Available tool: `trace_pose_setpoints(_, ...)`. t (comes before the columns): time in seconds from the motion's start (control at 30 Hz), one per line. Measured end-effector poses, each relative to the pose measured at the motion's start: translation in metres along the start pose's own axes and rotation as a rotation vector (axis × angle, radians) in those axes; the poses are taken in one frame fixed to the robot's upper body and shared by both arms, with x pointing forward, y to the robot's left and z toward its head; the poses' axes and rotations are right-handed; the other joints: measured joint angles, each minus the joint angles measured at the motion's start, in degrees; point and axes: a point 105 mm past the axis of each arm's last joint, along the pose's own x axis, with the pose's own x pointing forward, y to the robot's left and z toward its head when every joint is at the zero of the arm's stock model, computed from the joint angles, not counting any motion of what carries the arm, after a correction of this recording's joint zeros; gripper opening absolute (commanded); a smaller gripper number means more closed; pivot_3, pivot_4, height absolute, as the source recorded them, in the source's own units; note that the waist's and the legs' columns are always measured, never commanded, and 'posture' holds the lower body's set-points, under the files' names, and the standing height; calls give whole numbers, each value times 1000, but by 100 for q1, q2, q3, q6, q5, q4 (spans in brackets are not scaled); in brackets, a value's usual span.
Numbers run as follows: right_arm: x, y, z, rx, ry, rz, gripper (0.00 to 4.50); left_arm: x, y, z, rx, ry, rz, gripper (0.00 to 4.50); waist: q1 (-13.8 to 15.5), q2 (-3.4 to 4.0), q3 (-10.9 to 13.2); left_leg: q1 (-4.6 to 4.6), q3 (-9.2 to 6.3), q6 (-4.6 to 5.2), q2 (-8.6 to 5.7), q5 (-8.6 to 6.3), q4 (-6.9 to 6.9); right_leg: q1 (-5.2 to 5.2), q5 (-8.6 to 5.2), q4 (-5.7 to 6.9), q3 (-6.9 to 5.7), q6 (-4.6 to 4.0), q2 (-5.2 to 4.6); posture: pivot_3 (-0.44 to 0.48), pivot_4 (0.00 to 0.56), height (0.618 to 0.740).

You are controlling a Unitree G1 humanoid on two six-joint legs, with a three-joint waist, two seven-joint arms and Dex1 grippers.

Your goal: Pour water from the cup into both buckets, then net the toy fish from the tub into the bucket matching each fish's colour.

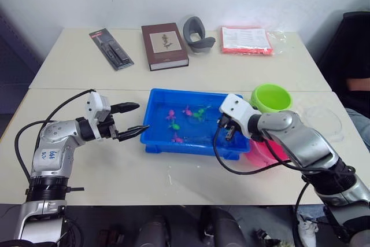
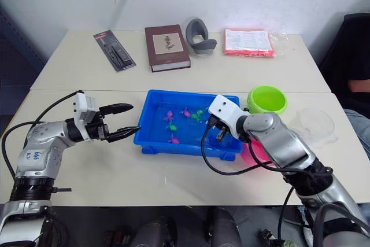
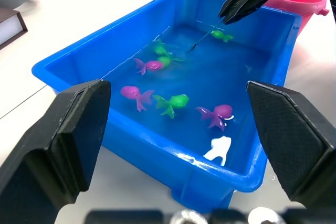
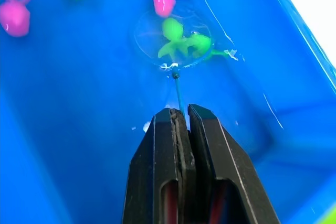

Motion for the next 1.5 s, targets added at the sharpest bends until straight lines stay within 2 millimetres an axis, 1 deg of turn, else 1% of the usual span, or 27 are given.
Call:
trace_pose_setpoints(0.1, 3, 4, 6, -1, -39, 15, 0, 1, 0, 0, -1, -2, -1, 4440, -2, 0, 0, -1, 1, 0, 0, 0, 0, -2, 0, 1, -1, 0, 0, 0, 150, 740)
trace_pose_setpoints(0.2, -5, 2, 3, 18, -69, 8, 0, 1, -1, 0, -2, -4, -2, 4440, 17, 0, 0, -5, -2, 0, -2, 0, 0, -3, 0, -1, -2, 0, -1, 0, 150, 740)
trace_pose_setpoints(0.37, -27, 3, 0, 27, -119, 12, 0, 1, -1, 0, 0, -5, -11, 4440, 10, 0, 0, -5, 0, 0, -2, 0, 0, -3, 2, -1, -5, 3, 1, 0, 150, 740)
trace_pose_setpoints(0.53, -53, 14, -12, 35, -147, 39, 0, 5, -3, 0, 2, -8, -39, 4440, 30, 0, 0, -4, 0, -1, -2, 0, -3, -3, 2, -4, -4, 3, 5, 0, 150, 740)
trace_pose_setpoints(0.67, -79, 22, -11, 59, -222, 37, 0, 11, -5, 3, 2, -20, -79, 4440, 41, 0, 0, -1, 2, 0, -4, 0, -2, 0, 4, -4, -4, 8, 8, 0, 150, 740)
trace_pose_setpoints(0.73, -95, 26, -19, 80, -233, 14, 0, 20, -9, 7, 3, -35, -130, 4440, 90, -1, 0, 1, 2, 0, -3, 0, -2, 1, 4, -4, -2, 8, 12, 0, 150, 740)
trace_pose_setpoints(0.8, -104, 29, -25, 88, -230, -1, 0, 25, -12, 9, 4, -39, -161, 4440, 106, -1, 0, 1, 5, 0, -3, 0, -2, 0, 5, -5, 1, 9, 18, 0, 150, 740)
trace_pose_setpoints(0.83, -112, 32, -31, 86, -228, -20, 0, 28, -14, 11, 7, -39, -189, 4440, 136, -1, 0, 5, 6, -1, 0, 0, -2, 2, 5, -6, 6, 9, 27, 0, 150, 740)
trace_pose_setpoints(0.87, -116, 33, -32, 84, -230, -29, 0, 28, -14, 11, 5, -37, -197, 4440, 142, -1, 0, 6, 8, -1, 1, 0, -2, 3, 5, -6, 9, 10, 29, 0, 150, 740)
trace_pose_setpoints(0.9, -125, 33, -36, 90, -244, -62, 0, 30, -16, 12, 1, -36, -220, 4440, 150, -1, 0, 6, 11, -1, 2, 0, -2, 2, 6, -6, 12, 10, 32, 0, 150, 740)
trace_pose_setpoints(0.93, -129, 33, -37, 93, -249, -76, 0, 31, -17, 13, 0, -36, -230, 4440, 152, -1, 0, 7, 11, -1, 2, 0, -2, 4, 6, -5, 12, 10, 35, 0, 150, 740)
trace_pose_setpoints(0.97, -140, 34, -44, 105, -249, -118, 0, 34, -20, 15, -5, -40, -259, 4440, 154, -1, 0, 12, 11, -1, 5, 0, -2, 11, 6, -8, 15, 10, 40, 0, 150, 740)
trace_pose_setpoints(1.07, -163, 35, -55, 123, -248, -211, 0, 38, -25, 17, -15, -43, -307, 4440, 161, 0, -1, 21, 9, -4, 7, -2, -3, 24, 6, -12, 19, 11, 47, 0, 150, 740)
trace_pose_setpoints(1.1, -175, 38, -59, 132, -260, -258, 0, 47, -30, 19, -19, -66, -343, 4440, 183, 2, -2, 23, 4, -4, 6, -2, -1, 30, 6, -13, 17, 11, 47, 0, 150, 740)
trace_pose_setpoints(1.2, -190, 46, -64, 119, -254, -301, 0, 60, -39, 19, -34, -91, -394, 4440, 165, 3, -3, 32, 10, -5, 8, -2, -3, 35, 6, -13, 25, 11, 52, 0, 150, 740)
trace_pose_setpoints(1.3, -205, 49, -74, 97, -217, -378, 0, 71, -48, 20, -45, -117, -441, 4440, 153, 3, -3, 41, 16, -6, 8, -2, -8, 36, 6, -12, 31, 11, 54, 0, 150, 740)
trace_pose_setpoints(1.4, -219, 47, -86, 19, -149, -473, 0, 83, -52, 21, -57, -135, -480, 4440, 141, 3, -3, 67, 37, -9, 9, -4, -14, 46, 6, -12, 50, 10, 62, 0, 150, 740)
trace_pose_setpoints(1.47, -222, 47, -93, -34, -104, -498, 0, 87, -54, 21, -58, -144, -501, 4440, 135, 3, -3, 84, 50, -9, 8, -5, -21, 48, 4, -13, 67, 8, 61, 0, 150, 740)
trace_pose_setpoints(1.5, -225, 46, -98, -92, -75, -524, 0, 90, -54, 22, -59, -151, -508, 4440, 139, 3, -2, 89, 53, -10, 10, -5, -20, 47, 3, -14, 72, 6, 62, 0, 150, 740)
